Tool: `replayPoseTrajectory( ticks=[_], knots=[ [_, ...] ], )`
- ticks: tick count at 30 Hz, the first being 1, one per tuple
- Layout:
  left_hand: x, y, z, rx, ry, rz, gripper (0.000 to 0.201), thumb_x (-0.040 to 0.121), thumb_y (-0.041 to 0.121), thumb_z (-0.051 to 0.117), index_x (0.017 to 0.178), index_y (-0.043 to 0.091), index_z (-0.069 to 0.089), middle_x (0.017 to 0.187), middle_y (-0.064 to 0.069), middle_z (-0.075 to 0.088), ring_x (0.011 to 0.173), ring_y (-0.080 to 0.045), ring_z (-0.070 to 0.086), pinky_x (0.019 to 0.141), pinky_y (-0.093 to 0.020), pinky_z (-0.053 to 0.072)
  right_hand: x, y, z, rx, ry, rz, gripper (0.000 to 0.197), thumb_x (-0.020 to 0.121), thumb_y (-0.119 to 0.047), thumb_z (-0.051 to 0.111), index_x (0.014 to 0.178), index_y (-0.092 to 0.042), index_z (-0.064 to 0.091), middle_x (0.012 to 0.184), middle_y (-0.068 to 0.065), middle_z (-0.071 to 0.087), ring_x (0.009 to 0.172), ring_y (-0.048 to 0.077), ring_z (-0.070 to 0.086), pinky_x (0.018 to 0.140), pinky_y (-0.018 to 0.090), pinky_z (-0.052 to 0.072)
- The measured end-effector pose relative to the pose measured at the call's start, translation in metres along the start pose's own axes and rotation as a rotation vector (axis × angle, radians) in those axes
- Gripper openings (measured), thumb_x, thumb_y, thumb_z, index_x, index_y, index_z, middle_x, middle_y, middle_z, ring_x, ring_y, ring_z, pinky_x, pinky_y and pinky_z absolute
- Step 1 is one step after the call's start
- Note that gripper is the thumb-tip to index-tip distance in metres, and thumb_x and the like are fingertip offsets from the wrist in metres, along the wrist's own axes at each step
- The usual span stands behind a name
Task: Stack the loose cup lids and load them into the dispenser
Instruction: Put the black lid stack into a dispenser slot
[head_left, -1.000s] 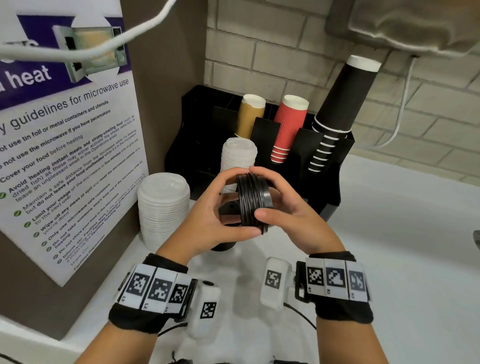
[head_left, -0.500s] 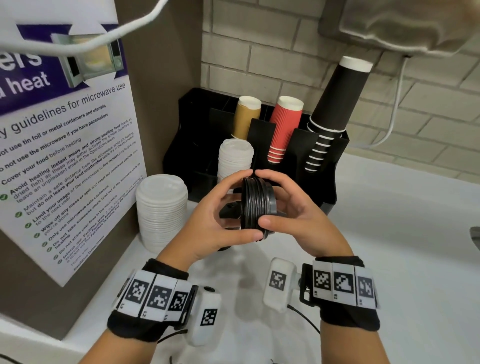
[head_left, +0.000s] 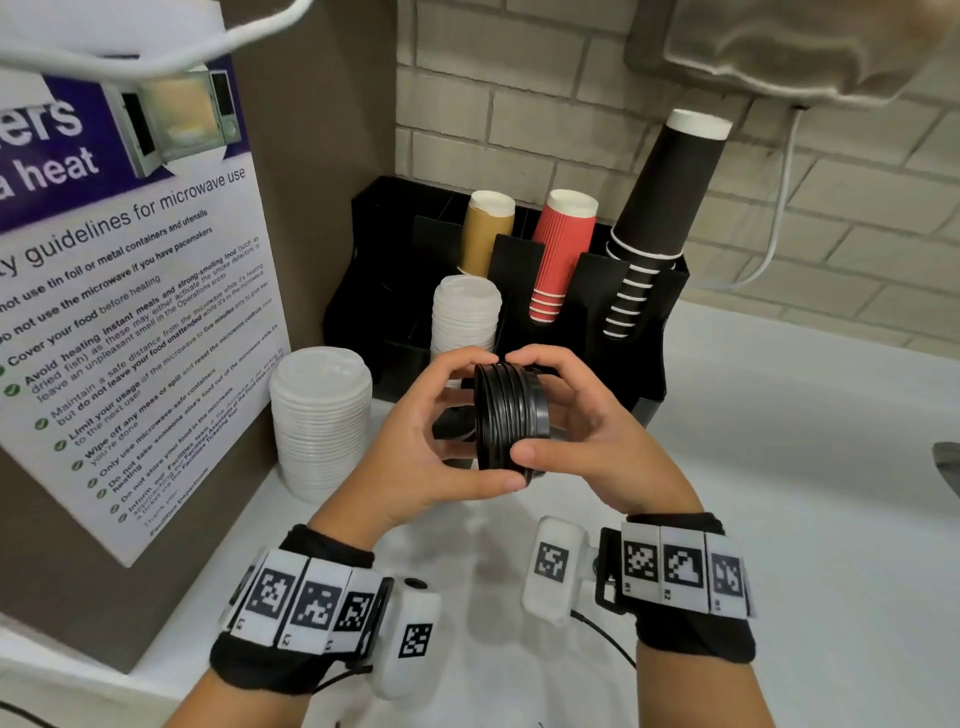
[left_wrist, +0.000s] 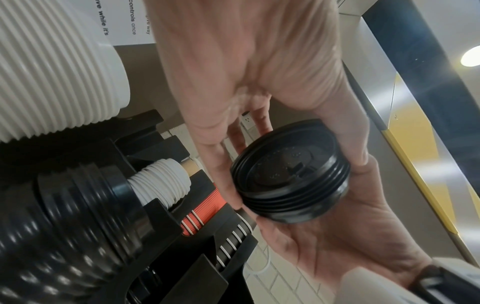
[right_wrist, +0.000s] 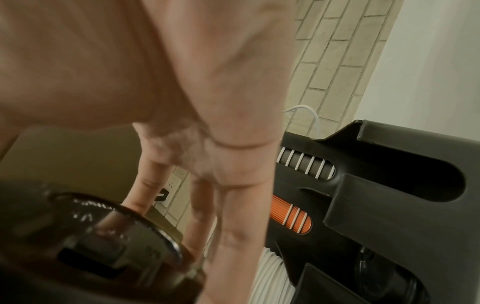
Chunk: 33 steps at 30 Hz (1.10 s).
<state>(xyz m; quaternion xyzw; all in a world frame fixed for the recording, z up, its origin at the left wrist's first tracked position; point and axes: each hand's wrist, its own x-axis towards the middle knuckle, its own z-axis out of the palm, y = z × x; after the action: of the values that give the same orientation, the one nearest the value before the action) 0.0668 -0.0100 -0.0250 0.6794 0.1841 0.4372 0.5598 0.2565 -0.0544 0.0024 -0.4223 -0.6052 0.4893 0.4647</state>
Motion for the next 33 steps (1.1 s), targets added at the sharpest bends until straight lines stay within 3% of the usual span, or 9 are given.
replayPoseTrajectory(
  ticks=[6,11,16,18,20,23,29,33],
  knots=[
    [-0.002,-0.001,0.006,-0.019,0.003,-0.003,0.082,0.057,0.024,0.088,0.129,0.032,0.049,0.129,0.010,0.053,0.120,-0.018,0.055,0.079,-0.030,0.056,-0.001,0.003,0.001,0.000,0.000,-0.013,0.067,0.069,-0.029,0.082,0.125,-0.032,0.047,0.121,0.012,0.055,0.100,0.026,0.061,0.067,0.025,0.052],
    [-0.001,-0.002,0.003,-0.014,-0.024,-0.023,0.084,0.058,0.022,0.088,0.131,0.032,0.047,0.130,0.011,0.052,0.123,-0.019,0.053,0.081,-0.031,0.056,-0.002,0.005,0.001,0.040,0.022,-0.023,0.064,0.069,-0.023,0.081,0.125,-0.032,0.050,0.121,0.014,0.056,0.102,0.028,0.061,0.064,0.031,0.055],
    [0.001,-0.006,0.004,0.041,0.021,-0.023,0.092,0.054,0.025,0.091,0.133,0.035,0.046,0.133,0.012,0.050,0.125,-0.017,0.053,0.084,-0.032,0.057,0.000,0.006,0.001,0.032,0.066,0.000,0.064,0.067,-0.026,0.082,0.125,-0.031,0.054,0.123,0.008,0.062,0.113,0.026,0.061,0.079,0.037,0.055],
    [0.003,-0.009,0.005,0.053,0.054,-0.017,0.093,0.054,0.026,0.090,0.136,0.030,0.045,0.137,0.005,0.049,0.125,-0.019,0.053,0.086,-0.035,0.057,0.002,0.006,0.001,-0.008,0.085,0.007,0.065,0.069,-0.028,0.081,0.128,-0.030,0.055,0.125,0.004,0.063,0.118,0.021,0.060,0.092,0.040,0.053],
    [0.005,-0.011,0.005,0.065,0.082,-0.021,0.093,0.054,0.028,0.090,0.137,0.026,0.045,0.139,-0.002,0.048,0.127,-0.022,0.052,0.088,-0.039,0.057,0.004,0.005,-0.001,-0.049,0.108,0.019,0.068,0.069,-0.030,0.080,0.132,-0.030,0.055,0.127,0.001,0.061,0.120,0.017,0.058,0.097,0.041,0.051],
    [0.009,-0.012,0.005,0.064,0.074,-0.019,0.092,0.056,0.028,0.089,0.137,0.026,0.046,0.138,-0.002,0.048,0.127,-0.022,0.051,0.089,-0.039,0.057,0.004,0.005,-0.005,-0.061,0.096,0.027,0.069,0.068,-0.029,0.082,0.131,-0.033,0.055,0.123,0.001,0.063,0.116,0.018,0.061,0.093,0.038,0.052],
    [0.018,-0.016,0.013,0.095,0.065,-0.011,0.092,0.058,0.029,0.089,0.139,0.030,0.045,0.138,-0.002,0.048,0.129,-0.024,0.050,0.091,-0.040,0.056,0.006,0.003,-0.011,-0.122,0.103,0.026,0.074,0.063,-0.027,0.087,0.127,-0.036,0.051,0.118,0.003,0.065,0.110,0.021,0.064,0.093,0.043,0.053],
    [0.025,-0.015,0.013,0.092,0.075,-0.013,0.100,0.055,0.031,0.089,0.143,0.032,0.042,0.141,0.003,0.045,0.132,-0.017,0.047,0.096,-0.041,0.054,0.013,0.001,-0.013,-0.146,0.113,-0.008,0.071,0.065,-0.024,0.085,0.126,-0.035,0.051,0.114,0.004,0.065,0.102,0.020,0.066,0.087,0.036,0.054]
  ],
)
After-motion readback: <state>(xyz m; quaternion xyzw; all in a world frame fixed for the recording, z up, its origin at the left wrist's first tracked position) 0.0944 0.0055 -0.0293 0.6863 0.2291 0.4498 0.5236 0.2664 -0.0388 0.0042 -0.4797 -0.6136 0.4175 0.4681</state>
